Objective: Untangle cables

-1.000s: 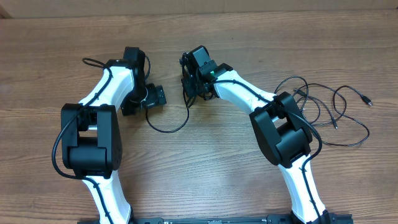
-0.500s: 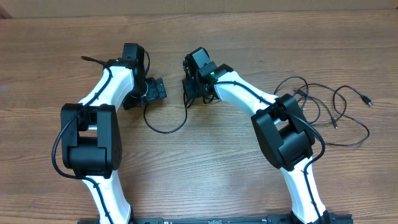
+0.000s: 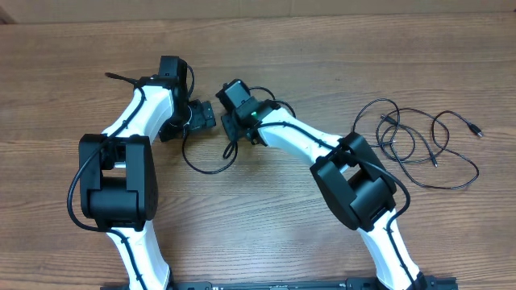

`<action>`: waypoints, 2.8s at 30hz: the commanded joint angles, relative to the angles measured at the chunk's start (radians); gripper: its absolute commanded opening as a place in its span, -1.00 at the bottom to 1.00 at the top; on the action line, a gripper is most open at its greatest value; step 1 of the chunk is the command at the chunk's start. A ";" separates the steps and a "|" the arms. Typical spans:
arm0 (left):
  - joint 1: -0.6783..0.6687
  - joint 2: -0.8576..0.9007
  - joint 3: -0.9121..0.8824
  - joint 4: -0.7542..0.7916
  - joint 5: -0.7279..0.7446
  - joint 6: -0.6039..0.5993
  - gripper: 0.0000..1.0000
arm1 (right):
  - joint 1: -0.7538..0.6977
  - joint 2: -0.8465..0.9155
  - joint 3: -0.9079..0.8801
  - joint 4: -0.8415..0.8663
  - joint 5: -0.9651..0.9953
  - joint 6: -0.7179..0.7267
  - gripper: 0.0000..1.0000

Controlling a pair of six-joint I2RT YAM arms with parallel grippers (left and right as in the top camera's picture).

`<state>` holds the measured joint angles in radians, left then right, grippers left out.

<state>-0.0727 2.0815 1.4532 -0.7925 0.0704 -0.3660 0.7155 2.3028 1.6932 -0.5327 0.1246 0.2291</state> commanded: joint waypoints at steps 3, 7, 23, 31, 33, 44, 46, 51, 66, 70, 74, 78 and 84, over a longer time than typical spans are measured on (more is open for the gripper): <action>-0.006 0.038 -0.016 0.009 0.031 0.011 0.99 | 0.009 0.033 -0.045 -0.077 0.009 0.010 -0.59; -0.006 0.038 -0.016 0.009 0.031 0.011 0.99 | 0.001 0.029 -0.034 -0.100 0.011 0.010 -0.93; -0.006 0.038 -0.016 0.009 0.031 0.011 0.99 | -0.226 -0.236 0.373 -0.660 0.250 -0.107 -0.93; -0.006 0.038 -0.016 0.009 0.031 0.011 0.99 | -0.456 -0.240 0.376 -0.719 0.289 -0.103 -0.93; -0.006 0.038 -0.016 0.009 0.031 0.011 0.99 | -0.515 -0.253 0.406 -0.728 0.339 -0.103 -0.93; -0.006 0.038 -0.016 0.009 0.031 0.011 0.99 | -0.676 -0.321 0.473 -0.822 0.112 -0.103 -0.93; -0.006 0.038 -0.016 0.009 0.031 0.011 0.99 | -0.686 -0.311 0.454 -0.848 0.062 -0.103 -0.92; -0.006 0.038 -0.016 0.009 0.031 0.011 0.99 | -0.690 -0.290 0.381 -0.847 0.038 -0.103 -0.31; -0.006 0.038 -0.016 0.009 0.031 0.011 0.99 | -0.690 -0.290 0.289 -0.755 -0.066 -0.099 1.00; -0.006 0.038 -0.016 0.009 0.031 0.011 0.99 | -0.689 -0.290 0.289 -0.752 -0.130 -0.100 1.00; -0.006 0.038 -0.016 0.009 0.031 0.011 0.99 | -0.690 -0.290 0.289 -0.702 -0.130 -0.100 1.00; -0.006 0.038 -0.016 0.009 0.031 0.011 0.99 | -0.690 -0.290 0.289 -0.690 -0.130 -0.100 1.00; -0.006 0.038 -0.016 0.009 0.031 0.011 0.99 | -0.690 -0.290 0.289 -0.690 -0.130 -0.100 1.00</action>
<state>-0.0727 2.0815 1.4536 -0.7918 0.0704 -0.3660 0.0322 2.0079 1.9873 -1.2274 0.0032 0.1272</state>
